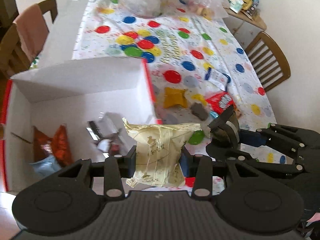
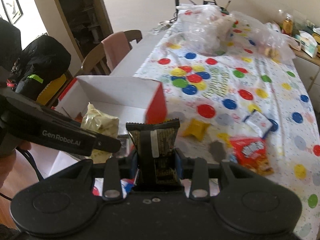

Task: Organize snacks
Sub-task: 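Carry the pale bag and dark snack with both tools over the white box, then open both tools to drop the pale bag and dark snack into the box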

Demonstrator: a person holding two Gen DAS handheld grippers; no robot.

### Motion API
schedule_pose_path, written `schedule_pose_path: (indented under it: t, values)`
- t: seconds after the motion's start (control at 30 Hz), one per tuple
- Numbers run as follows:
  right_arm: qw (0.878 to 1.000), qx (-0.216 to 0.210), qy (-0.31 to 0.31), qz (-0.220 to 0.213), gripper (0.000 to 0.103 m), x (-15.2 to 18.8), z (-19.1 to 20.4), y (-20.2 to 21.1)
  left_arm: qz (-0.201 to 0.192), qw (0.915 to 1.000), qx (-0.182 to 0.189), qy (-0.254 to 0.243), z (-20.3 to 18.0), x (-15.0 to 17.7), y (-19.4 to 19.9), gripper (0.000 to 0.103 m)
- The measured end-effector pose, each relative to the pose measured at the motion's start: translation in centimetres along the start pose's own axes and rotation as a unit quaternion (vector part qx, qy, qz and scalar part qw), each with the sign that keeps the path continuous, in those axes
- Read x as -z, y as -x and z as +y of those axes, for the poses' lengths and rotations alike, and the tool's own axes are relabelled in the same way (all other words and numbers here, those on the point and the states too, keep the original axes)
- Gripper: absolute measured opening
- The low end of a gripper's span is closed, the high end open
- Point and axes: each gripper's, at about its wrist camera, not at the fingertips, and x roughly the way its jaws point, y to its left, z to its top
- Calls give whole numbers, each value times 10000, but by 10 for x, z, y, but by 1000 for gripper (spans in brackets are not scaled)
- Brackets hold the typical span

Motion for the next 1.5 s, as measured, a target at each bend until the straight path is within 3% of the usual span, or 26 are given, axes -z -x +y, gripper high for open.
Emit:
schedule_pose_path:
  t: [0.3,0.73,1.1,1.5]
  values:
    - [9998,-1,162,109,34,-24,46,-34,-141,9992,-274,272,65,-1,17,41]
    - [9984,140,274,473,34,-46,79,-104,36,9948,-867,525,138,-8,-4,41]
    - [9950,301,452,840,34,-56,86,-157,293,9916,-1155,503,163,-26,-33,41]
    - [9910,374,586,1146,36,-50,89,-181,482,9906,-1201,443,169,-35,-52,41]
